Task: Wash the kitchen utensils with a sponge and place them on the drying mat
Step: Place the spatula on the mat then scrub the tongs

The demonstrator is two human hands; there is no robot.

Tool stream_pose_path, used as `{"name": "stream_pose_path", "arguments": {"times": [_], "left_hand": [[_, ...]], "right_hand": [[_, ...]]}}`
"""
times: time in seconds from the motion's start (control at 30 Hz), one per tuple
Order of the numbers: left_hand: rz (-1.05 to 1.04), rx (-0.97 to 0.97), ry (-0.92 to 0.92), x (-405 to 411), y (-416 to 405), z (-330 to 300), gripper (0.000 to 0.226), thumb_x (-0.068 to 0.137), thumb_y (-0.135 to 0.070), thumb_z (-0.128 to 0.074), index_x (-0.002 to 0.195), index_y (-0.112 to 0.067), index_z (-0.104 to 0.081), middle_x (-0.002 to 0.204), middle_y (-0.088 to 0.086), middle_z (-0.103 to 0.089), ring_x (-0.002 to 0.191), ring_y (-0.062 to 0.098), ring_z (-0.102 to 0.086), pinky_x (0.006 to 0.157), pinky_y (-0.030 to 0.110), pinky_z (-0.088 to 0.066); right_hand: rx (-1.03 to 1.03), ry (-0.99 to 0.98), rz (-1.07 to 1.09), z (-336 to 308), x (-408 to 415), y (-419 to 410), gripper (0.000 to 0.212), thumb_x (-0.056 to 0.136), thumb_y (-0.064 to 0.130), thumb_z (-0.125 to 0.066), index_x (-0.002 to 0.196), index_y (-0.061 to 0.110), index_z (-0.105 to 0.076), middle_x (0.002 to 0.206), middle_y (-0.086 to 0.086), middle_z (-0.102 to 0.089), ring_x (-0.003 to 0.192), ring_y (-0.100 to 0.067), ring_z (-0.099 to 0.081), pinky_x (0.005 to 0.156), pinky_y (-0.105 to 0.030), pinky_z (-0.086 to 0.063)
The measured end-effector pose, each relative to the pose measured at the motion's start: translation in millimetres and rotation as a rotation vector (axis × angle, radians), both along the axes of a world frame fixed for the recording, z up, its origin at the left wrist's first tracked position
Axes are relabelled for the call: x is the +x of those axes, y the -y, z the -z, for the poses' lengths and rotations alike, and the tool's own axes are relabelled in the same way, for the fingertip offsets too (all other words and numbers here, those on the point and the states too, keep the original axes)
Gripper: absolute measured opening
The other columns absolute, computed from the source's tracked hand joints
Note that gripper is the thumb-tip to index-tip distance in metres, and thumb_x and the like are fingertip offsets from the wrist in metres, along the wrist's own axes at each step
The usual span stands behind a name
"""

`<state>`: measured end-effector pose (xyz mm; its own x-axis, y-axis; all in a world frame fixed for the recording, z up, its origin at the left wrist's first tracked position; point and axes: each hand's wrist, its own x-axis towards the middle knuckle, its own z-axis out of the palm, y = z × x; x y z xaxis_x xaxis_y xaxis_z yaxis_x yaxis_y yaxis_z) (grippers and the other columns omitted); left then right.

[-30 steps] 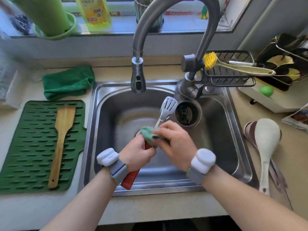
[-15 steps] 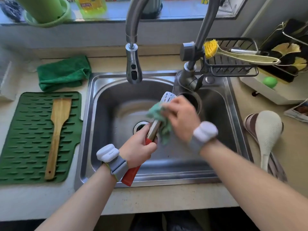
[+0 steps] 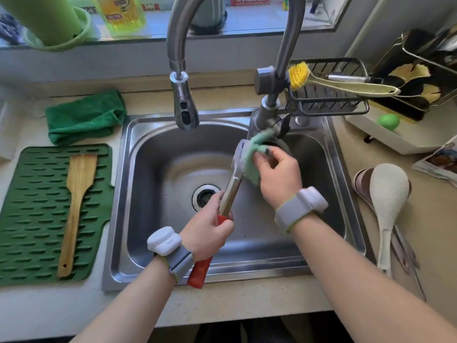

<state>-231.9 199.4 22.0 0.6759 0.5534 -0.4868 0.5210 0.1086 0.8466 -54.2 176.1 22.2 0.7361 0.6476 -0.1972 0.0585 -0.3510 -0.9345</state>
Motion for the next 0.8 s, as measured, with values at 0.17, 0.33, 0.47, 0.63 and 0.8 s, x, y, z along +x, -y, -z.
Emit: {"name": "stream_pose_path", "arguments": {"times": [0.17, 0.33, 0.47, 0.63, 0.8], "left_hand": [[-0.01, 0.124, -0.12, 11, -7, 5, 0.05, 0.077, -0.006, -0.054, 0.121, -0.025, -0.042, 0.062, -0.003, -0.053, 0.044, 0.015, -0.045, 0.049, 0.037, -0.048], [0.125, 0.112, -0.177, 9, -1, 1, 0.032, 0.08, -0.014, -0.052, 0.107, -0.027, -0.04, 0.073, 0.018, -0.056, 0.049, 0.023, -0.048, 0.053, 0.049, -0.053], [0.135, 0.053, -0.135, 12, -6, -4, 0.029, 0.074, -0.022, -0.05, 0.098, -0.036, -0.041, 0.088, 0.028, -0.06, 0.054, 0.025, -0.049, 0.048, 0.04, -0.05], [0.096, 0.004, -0.181, 17, -1, 2, 0.025, 0.067, -0.025, -0.049, 0.092, -0.024, -0.045, 0.091, 0.031, -0.06, 0.057, 0.025, -0.048, 0.051, 0.039, -0.049], [0.145, -0.001, -0.161, 16, 2, 2, 0.028, 0.068, -0.031, -0.049, 0.094, -0.023, -0.043, 0.096, 0.027, -0.061, 0.059, 0.025, -0.049, 0.052, 0.042, -0.051]], "right_hand": [[0.134, -0.891, 0.127, -6, -61, 27, 0.018, 0.096, 0.002, -0.047, 0.096, 0.006, -0.065, 0.092, -0.015, -0.068, 0.081, -0.025, -0.064, 0.074, -0.035, -0.057], [0.214, -1.029, 0.226, -14, -14, 5, 0.033, 0.094, -0.009, -0.034, 0.11, 0.003, -0.06, 0.095, -0.019, -0.066, 0.082, -0.027, -0.065, 0.078, -0.039, -0.055], [0.364, -1.181, 0.399, -14, 7, -6, 0.038, 0.092, -0.006, -0.033, 0.123, 0.0, -0.055, 0.098, -0.021, -0.066, 0.086, -0.03, -0.065, 0.073, -0.039, -0.058], [0.212, -1.174, 0.191, -13, -35, 30, 0.043, 0.091, -0.008, -0.031, 0.122, 0.006, -0.056, 0.087, -0.017, -0.068, 0.075, -0.026, -0.065, 0.07, -0.035, -0.058], [0.432, -1.12, 0.417, -19, 19, 4, 0.045, 0.09, -0.014, -0.025, 0.12, 0.0, -0.055, 0.1, -0.025, -0.067, 0.089, -0.037, -0.066, 0.08, -0.049, -0.055]]}}
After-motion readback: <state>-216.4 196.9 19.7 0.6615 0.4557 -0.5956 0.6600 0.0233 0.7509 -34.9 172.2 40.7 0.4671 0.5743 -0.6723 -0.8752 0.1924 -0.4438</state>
